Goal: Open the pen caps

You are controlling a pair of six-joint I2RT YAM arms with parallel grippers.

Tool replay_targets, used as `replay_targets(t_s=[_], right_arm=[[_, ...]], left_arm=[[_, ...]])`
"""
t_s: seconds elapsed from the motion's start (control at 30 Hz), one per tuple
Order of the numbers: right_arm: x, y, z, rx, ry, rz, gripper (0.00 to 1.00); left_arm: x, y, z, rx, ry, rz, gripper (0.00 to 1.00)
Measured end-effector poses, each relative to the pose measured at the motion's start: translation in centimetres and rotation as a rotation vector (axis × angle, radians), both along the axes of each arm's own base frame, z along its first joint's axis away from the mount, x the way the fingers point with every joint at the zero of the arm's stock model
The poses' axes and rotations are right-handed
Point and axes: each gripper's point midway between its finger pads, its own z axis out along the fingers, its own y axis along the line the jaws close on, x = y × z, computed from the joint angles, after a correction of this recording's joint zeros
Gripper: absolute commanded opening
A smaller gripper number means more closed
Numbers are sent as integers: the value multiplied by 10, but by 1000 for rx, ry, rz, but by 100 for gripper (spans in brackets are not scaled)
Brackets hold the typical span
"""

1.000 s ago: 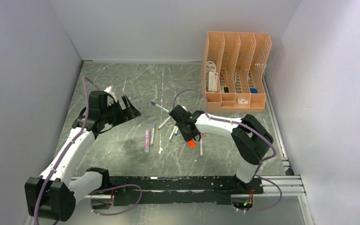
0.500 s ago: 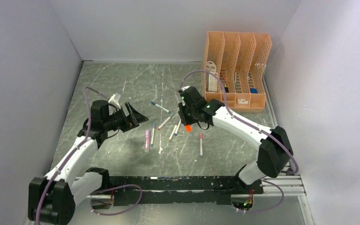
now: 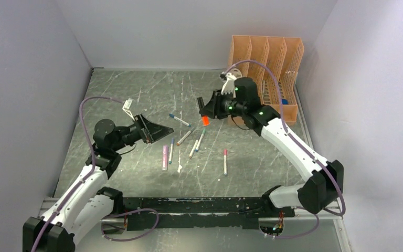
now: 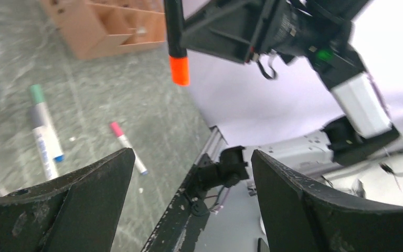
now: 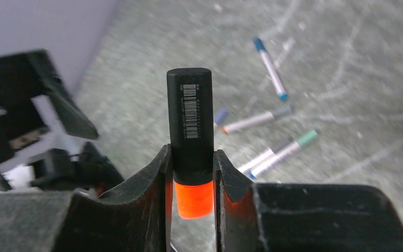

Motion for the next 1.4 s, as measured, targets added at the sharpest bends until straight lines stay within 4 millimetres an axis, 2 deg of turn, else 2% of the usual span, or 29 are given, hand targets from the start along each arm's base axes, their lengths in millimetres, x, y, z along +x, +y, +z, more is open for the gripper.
replay_targets(t_s=[0.1,0.17,0.27,0.43,0.6,0.7,0.83,1.1,1.17,1.27,1.4], right_arm=[[-1,3,37,173,-46,50,7],[-8,5,55,291,-56,97,7],[-19,9,68,446,-26,160,7],[-42,19,75,713,102,279,6],[-45,22,98,969,193,380,3],[-48,23,97,1033,272,399,3],[-61,23,110,1077,280,450,3],[-72,30,118,1093,315,489,3],[-73,31,118,1094,319,492,3],[-72,33,117,1095,325,490,3],[-72,33,117,1095,326,489,4]], left_arm=[[-13,-8,20,-69,-72,-74,94],[-22,-12,32,-125,-114,-122,94],[-37,-18,39,-189,-151,-195,94],[-57,-29,48,-260,-195,-292,94],[-71,-41,55,-296,-247,-365,94],[-69,-47,50,-302,-243,-378,95],[-60,-53,44,-319,-223,-373,94],[-25,-75,16,-354,-31,-349,94],[-24,-81,22,-363,-32,-365,94],[-25,-90,43,-392,-78,-391,94],[-28,-96,62,-421,-119,-415,99]])
